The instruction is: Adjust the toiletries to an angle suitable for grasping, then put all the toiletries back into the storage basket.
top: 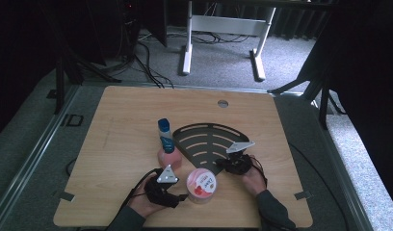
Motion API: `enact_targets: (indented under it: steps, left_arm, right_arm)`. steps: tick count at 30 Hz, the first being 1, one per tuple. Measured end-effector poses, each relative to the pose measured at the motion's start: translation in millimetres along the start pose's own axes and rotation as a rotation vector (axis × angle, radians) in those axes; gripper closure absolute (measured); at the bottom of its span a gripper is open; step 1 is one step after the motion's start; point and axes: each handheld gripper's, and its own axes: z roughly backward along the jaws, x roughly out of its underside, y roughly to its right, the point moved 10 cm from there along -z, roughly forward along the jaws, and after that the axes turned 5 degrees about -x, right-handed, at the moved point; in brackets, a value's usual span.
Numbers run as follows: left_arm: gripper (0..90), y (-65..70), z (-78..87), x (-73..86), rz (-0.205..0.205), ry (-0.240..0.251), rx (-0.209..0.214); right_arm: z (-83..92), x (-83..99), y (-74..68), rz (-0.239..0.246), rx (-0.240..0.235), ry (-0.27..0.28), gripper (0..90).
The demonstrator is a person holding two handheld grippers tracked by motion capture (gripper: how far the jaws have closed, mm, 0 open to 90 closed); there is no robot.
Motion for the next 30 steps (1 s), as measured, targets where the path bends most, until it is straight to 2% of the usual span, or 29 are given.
enact_targets:
  steps: [4,7,12,13,17,26,30]
  left_arm:
    - [29.8,2.1,-0.7,-0.7,-0.010,0.003,0.002]
    - [31.7,5.2,-1.0,-1.3,-0.016,0.001,0.011]
    - [30.7,6.6,-2.3,-1.5,-0.020,-0.001,0.024]
    - [30.5,6.8,-2.5,-1.5,-0.020,0.000,0.024]
    - [29.7,9.4,-3.5,-3.0,-0.022,0.012,0.034]
    - [28.7,13.1,-6.4,-3.8,-0.047,0.011,0.041]
    - [28.2,16.4,-8.5,-5.8,-0.056,0.019,0.053]
  right_arm:
    - [1.6,-0.6,0.4,0.007,0.013,0.004,78.1]
    - [7.8,-2.0,-1.4,0.004,0.012,0.026,73.2]
    - [19.2,-1.0,-6.3,0.016,0.012,0.043,69.9]
    - [24.1,1.7,-8.6,0.021,0.004,0.045,66.8]
    - [30.4,9.3,-12.1,0.028,-0.007,0.040,64.3]
    - [37.2,21.9,-22.1,0.058,-0.037,0.020,57.7]
    - [37.9,25.7,-31.2,0.086,-0.060,0.010,55.0]
